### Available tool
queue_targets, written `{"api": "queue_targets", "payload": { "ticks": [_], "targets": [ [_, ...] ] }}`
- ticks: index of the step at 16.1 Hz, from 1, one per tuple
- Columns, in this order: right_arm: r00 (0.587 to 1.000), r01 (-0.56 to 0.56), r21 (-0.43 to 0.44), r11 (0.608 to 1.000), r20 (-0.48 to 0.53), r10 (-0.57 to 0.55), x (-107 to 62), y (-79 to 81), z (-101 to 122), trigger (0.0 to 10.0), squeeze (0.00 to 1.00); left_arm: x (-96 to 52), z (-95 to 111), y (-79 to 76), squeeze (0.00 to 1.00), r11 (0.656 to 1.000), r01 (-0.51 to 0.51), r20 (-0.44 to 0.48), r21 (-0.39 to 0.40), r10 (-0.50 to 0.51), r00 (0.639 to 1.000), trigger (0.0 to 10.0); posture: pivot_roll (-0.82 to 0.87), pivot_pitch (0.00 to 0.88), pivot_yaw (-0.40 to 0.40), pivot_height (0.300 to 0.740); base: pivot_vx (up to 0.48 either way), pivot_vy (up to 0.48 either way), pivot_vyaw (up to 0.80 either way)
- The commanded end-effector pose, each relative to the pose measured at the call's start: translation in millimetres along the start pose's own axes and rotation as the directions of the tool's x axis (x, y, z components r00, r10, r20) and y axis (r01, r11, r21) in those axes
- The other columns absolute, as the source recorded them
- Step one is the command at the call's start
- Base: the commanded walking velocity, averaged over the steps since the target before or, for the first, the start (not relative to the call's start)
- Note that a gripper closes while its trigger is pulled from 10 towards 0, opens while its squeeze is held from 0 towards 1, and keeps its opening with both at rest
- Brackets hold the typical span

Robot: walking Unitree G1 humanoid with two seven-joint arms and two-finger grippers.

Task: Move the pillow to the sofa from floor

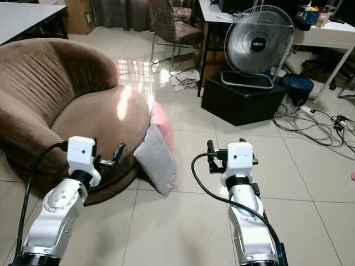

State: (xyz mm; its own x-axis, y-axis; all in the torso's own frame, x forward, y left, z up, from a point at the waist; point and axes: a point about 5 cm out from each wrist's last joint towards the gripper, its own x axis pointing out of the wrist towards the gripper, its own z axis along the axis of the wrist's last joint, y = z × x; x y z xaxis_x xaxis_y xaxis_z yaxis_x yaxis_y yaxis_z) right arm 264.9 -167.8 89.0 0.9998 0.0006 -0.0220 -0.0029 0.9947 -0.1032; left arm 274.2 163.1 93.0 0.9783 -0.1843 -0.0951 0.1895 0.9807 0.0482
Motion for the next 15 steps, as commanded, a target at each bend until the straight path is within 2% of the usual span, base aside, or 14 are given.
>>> {"api": "queue_targets", "payload": {
  "ticks": [1, 5, 15],
  "targets": [
    [1.000, -0.002, -0.024, 1.000, -0.006, 0.002, 0.6, -2.0, -2.7, 10.0, 0.00, 1.9, 2.9, 2.6, 1.00, 1.000, -0.011, 0.013, 0.017, 0.011, 1.000, 10.0, 0.03, 0.000, -0.014, 0.740, 0.000, 0.000, 0.00],
    [1.000, -0.012, -0.043, 0.999, -0.014, 0.012, 0.0, -0.3, -6.4, 10.0, 0.00, 1.3, 2.8, 0.7, 1.00, 1.000, 0.001, 0.016, 0.022, -0.001, 1.000, 10.0, 0.03, 0.000, -0.016, 0.740, 0.286, 0.000, 0.00],
    [1.000, -0.022, -0.050, 0.999, -0.023, 0.021, 0.0, 0.2, -9.0, 10.0, 0.00, 0.6, 1.4, 0.2, 1.00, 1.000, 0.001, 0.014, 0.030, -0.001, 1.000, 10.0, 0.03, 0.000, -0.020, 0.740, 0.391, 0.000, 0.00]
  ]
}}
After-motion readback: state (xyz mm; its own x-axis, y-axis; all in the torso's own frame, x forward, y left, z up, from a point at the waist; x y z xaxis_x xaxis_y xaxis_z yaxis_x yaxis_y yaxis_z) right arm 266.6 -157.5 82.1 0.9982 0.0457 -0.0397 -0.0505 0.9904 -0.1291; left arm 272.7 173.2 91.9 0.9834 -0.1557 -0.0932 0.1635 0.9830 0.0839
